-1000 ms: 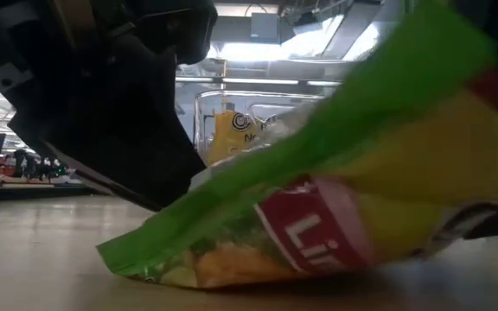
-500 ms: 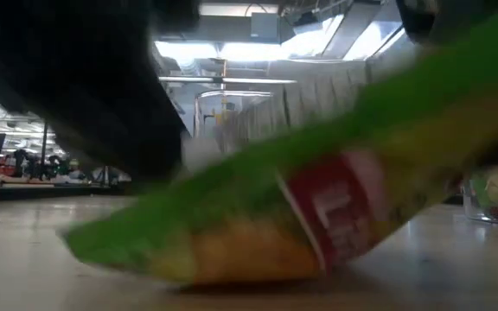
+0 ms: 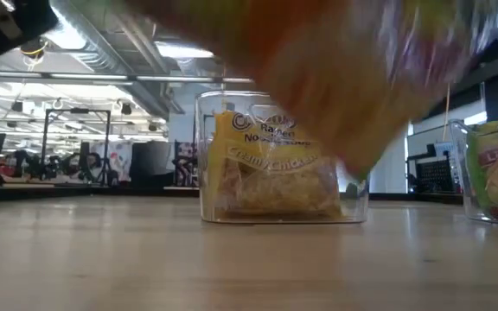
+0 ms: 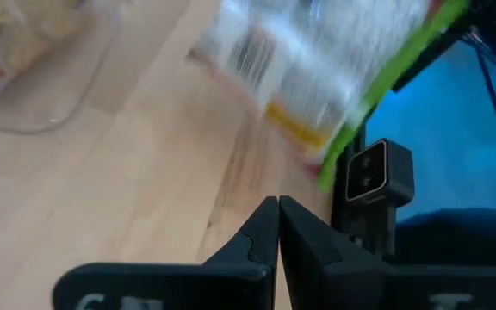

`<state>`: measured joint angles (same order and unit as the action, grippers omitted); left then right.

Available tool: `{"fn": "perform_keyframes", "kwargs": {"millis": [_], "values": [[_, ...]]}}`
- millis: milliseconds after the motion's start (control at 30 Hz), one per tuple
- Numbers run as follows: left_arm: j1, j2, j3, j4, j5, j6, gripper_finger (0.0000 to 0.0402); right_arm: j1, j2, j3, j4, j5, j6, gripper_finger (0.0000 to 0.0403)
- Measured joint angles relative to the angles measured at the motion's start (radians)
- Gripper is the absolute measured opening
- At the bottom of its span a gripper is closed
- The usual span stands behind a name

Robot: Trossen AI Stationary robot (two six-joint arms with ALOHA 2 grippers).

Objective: Sort Maruchan noodles
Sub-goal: Put the green noodle pack into the bottom transparent bin

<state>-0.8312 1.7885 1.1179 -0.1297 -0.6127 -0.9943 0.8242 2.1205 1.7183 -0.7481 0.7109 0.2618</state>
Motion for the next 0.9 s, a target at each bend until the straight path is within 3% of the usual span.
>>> {"fn": "perform_keyframes", "kwargs": {"millis": [167,367,633,900], "values": [[-0.031,0.000,0.000,0.014,-0.086,0.001,0.0006,0.000,-0.058,0.159,-0.277,-0.038,0.147,0.0004],[-0.035,0.000,0.000,0.014,-0.104,0.002,0.0006,0.011,-0.193,0.188,-0.566,-0.064,0.386,0.0003],[-0.035,0.000,0.000,0.016,-0.104,0.008,0.0006,0.047,-0.405,0.104,-0.823,-0.230,0.706,0.0004],[-0.035,0.000,0.000,0.016,-0.108,0.009,0.0006,0.055,-0.581,-0.153,-0.812,-0.393,0.894,0.0005]]}}
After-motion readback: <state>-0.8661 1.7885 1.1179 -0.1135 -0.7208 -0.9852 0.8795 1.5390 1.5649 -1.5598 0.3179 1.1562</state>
